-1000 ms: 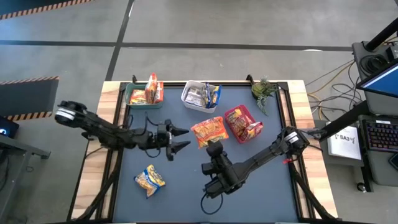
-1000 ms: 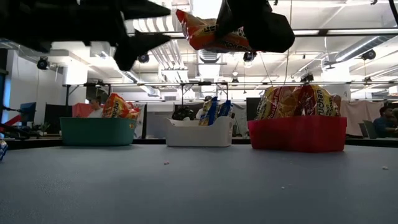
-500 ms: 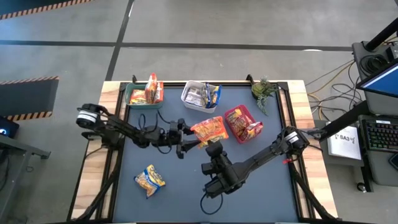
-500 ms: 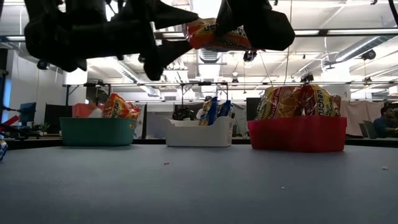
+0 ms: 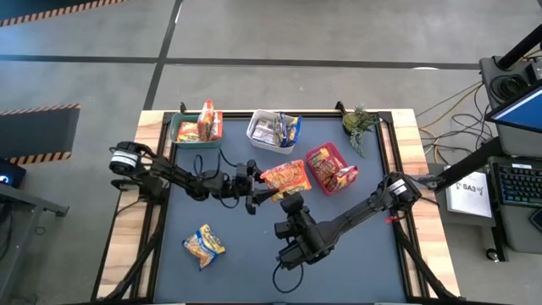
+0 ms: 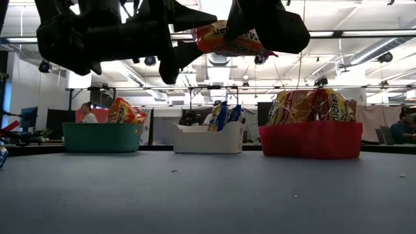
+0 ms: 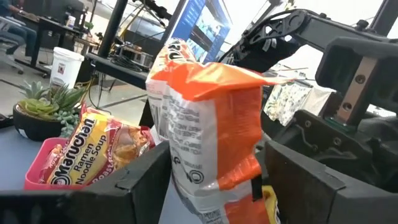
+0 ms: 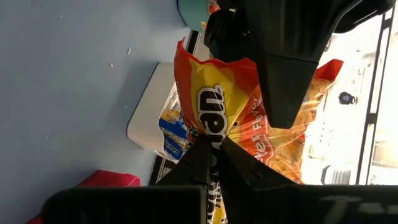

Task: Sort Maruchan noodles
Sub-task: Put the orange noodle pack into the green bin

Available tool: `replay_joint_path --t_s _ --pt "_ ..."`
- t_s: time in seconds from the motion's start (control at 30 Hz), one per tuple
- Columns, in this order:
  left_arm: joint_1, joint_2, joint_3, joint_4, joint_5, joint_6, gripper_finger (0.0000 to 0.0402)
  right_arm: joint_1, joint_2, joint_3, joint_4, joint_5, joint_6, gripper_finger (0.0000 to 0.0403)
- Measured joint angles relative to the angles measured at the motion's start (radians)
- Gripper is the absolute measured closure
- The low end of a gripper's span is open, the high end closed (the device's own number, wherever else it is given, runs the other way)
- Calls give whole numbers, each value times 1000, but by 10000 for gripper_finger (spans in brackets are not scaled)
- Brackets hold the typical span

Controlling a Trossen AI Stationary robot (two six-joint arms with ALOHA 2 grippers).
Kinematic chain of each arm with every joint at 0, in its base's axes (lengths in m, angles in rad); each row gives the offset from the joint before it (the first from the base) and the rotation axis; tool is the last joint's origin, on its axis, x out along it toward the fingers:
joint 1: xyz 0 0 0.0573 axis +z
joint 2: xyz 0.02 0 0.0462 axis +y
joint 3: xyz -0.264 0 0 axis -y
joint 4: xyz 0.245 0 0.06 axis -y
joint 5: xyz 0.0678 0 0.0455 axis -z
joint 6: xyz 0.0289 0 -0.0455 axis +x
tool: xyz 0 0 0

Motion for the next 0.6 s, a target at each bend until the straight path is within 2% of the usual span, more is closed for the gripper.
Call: replay_joint_path --t_s 0.6 --pt "4 -2 9 -5 -8 -9 249 -5 0 0 5 0 1 393"
